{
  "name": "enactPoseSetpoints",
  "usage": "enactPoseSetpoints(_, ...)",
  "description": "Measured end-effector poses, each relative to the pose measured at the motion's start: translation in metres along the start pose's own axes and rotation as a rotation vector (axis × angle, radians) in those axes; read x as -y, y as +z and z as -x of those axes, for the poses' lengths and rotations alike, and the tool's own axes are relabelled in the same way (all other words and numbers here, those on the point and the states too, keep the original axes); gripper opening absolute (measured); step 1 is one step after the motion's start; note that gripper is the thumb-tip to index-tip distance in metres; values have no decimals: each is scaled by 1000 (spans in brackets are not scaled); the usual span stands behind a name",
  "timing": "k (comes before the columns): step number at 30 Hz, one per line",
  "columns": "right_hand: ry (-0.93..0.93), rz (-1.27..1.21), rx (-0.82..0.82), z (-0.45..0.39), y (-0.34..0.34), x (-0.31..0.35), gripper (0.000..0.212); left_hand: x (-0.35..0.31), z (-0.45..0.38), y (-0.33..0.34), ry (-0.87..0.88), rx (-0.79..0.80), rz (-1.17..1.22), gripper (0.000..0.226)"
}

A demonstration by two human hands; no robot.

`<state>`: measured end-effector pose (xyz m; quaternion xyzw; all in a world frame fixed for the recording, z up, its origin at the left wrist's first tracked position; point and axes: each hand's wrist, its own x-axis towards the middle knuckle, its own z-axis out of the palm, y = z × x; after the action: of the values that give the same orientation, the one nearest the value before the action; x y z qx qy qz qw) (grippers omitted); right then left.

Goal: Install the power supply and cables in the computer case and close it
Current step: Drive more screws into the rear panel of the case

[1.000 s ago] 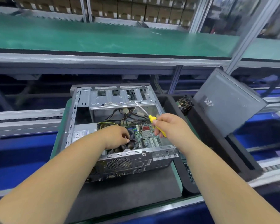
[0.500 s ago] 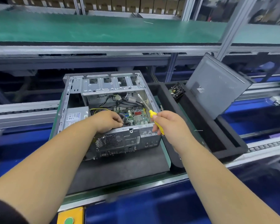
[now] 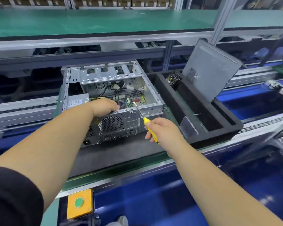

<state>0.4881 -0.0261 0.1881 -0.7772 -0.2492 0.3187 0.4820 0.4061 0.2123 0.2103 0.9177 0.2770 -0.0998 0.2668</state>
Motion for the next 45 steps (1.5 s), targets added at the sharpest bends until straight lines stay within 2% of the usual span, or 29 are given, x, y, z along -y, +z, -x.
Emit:
enactPoseSetpoints(7,50,83,5,10,19,-9,21,-2,4,-2,-2,12,81,30)
enactPoseSetpoints(12,66,60,-20,15,31,-11,21,0,4,1,29,-5,75,18)
enactPoseSetpoints(15,61,60,-41,16,33,-12,22,6,1,-2,36,-18,160,14)
enactPoseSetpoints(20,51,57,-59,16,33,-12,26,13,3,-13,66,70,131,27)
enactPoseSetpoints(25,51,45,-55,14,36,-10,26,14,3,-20,16,46,101,30)
enactPoseSetpoints(33,61,47,-15,12,48,-12,24,20,7,-13,44,6,126,21)
enactPoseSetpoints(45,87,57,-2,16,55,-17,25,27,7,-6,43,-34,190,22)
